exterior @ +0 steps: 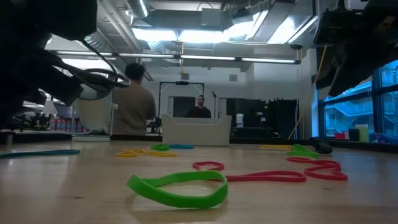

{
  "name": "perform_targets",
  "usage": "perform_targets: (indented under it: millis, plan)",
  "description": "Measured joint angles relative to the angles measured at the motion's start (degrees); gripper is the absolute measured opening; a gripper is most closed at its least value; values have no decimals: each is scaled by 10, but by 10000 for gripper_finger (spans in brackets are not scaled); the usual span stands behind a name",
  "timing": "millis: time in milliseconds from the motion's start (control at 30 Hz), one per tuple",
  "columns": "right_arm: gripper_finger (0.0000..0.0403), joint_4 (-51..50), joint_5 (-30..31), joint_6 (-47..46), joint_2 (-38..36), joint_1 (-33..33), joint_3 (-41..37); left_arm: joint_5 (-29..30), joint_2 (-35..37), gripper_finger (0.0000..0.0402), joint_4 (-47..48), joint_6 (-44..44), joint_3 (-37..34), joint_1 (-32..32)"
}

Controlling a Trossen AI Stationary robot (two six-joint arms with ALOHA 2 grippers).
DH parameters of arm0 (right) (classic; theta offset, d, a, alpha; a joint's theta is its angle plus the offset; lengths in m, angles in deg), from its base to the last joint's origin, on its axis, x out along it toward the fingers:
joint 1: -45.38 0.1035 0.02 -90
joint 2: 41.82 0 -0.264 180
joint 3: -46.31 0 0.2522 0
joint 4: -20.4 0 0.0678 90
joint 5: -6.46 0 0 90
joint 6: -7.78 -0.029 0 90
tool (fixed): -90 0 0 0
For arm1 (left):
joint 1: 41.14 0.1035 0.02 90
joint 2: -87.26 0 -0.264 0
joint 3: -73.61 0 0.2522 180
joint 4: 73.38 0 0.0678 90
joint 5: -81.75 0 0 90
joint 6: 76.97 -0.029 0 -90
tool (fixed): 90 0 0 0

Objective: Pick and place rubber bands into bin
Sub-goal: Put the yellow rubber band into the white bin

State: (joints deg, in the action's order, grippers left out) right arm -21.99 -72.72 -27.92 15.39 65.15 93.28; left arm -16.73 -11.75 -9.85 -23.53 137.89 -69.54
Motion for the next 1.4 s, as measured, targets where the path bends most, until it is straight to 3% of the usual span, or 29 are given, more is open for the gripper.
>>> perform_targets:
  millis: [200, 300, 533, 900, 1133, 1400]
  plan:
    - [10, 0, -3, 0, 0, 0, 0, -7, -6, 18, 0, 19, 9, 4]
    - [10, 0, -4, 0, 0, 0, 0, -4, -4, 4, 29, 29, 28, 12]
    - [10, 0, -4, 4, 0, 0, 0, 36, 8, 2, 115, 35, 90, 38]
    - [10, 0, -4, 14, 0, 0, 0, 182, 13, 2, 259, -12, 244, 96]
    - [10, 0, -2, 15, 0, 0, 0, 247, 14, 1, 287, -130, 346, 163]
    - [10, 1, 1, 14, 0, 0, 0, 302, 14, 1, 209, -311, 425, 280]
